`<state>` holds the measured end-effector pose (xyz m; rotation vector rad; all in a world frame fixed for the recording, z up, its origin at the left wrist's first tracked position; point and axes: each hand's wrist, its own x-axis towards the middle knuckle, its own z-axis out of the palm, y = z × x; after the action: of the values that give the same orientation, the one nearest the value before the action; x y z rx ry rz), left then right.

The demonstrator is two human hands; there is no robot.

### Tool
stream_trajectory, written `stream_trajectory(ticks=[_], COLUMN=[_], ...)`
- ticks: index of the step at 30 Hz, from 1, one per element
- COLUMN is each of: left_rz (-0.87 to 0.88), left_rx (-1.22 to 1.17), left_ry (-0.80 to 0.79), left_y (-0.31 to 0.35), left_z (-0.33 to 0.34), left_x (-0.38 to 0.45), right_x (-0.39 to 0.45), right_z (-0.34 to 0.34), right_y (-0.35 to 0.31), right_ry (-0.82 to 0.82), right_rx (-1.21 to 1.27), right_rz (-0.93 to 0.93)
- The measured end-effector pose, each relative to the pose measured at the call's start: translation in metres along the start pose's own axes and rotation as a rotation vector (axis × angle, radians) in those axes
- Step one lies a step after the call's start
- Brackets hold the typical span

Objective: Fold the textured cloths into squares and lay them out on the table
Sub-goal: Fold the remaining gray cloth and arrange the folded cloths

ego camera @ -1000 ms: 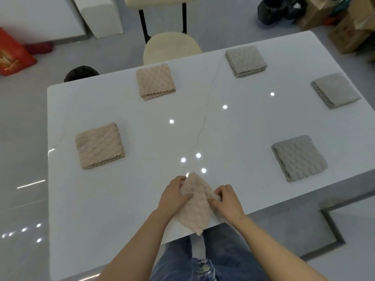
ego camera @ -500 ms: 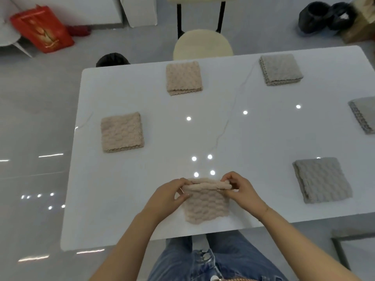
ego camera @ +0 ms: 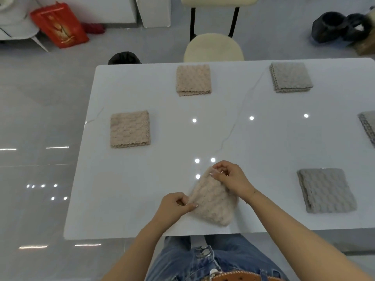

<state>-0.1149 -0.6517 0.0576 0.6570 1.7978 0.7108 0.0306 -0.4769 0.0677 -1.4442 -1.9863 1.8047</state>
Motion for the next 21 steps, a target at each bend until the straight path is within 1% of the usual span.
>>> stream_trajectory(ticks=[2,6,9,10,12,14,16,17,19,21], left_rz=[-0.102,-0.219,-0.283,-0.297,-0.307,-0.314,-0.316,-0.319,-0.325,-0.322], left_rx=[-0.057,-0.136,-0.144,-0.119,-0.095,-0.136,-0.201,-0.22,-0.269,-0.375], left_ry=[0.048,0.158,0.129,0.116,0.123,0.148,0.171,0.182,0.181,0.096], left_y=[-0.007,-0.022,-0.026,-0.025,-0.023,-0.018,-0.01,-0.008,-0.002,0.003], left_z=[0.01,0.028,0.037,0.038,0.036,0.031,0.026,0.024,0.021,0.021], left_x=[-0.002,-0.006,-0.009,-0.01,-0.009,-0.005,0.002,0.006,0.015,0.02], right_x=[0.015,0.035,0.037,0.035,0.026,0.011,-0.007,-0.016,-0.029,-0.036], right_z=[0.008,0.034,0.043,0.04,0.029,0.014,0.001,-0.002,0.0,0.009], right_y=[-0.004,-0.003,-0.003,-0.003,0.001,0.013,0.029,0.037,0.049,0.053], right_ry=[-0.032,-0.142,-0.127,-0.09,0.036,0.193,0.274,0.27,0.209,0.141], right_rx=[-0.114,-0.277,-0.284,-0.273,-0.225,-0.171,-0.108,-0.051,0.113,0.219], right_rz=[-0.024,-0.036,-0.045,-0.044,-0.025,0.035,0.135,0.209,0.357,0.434])
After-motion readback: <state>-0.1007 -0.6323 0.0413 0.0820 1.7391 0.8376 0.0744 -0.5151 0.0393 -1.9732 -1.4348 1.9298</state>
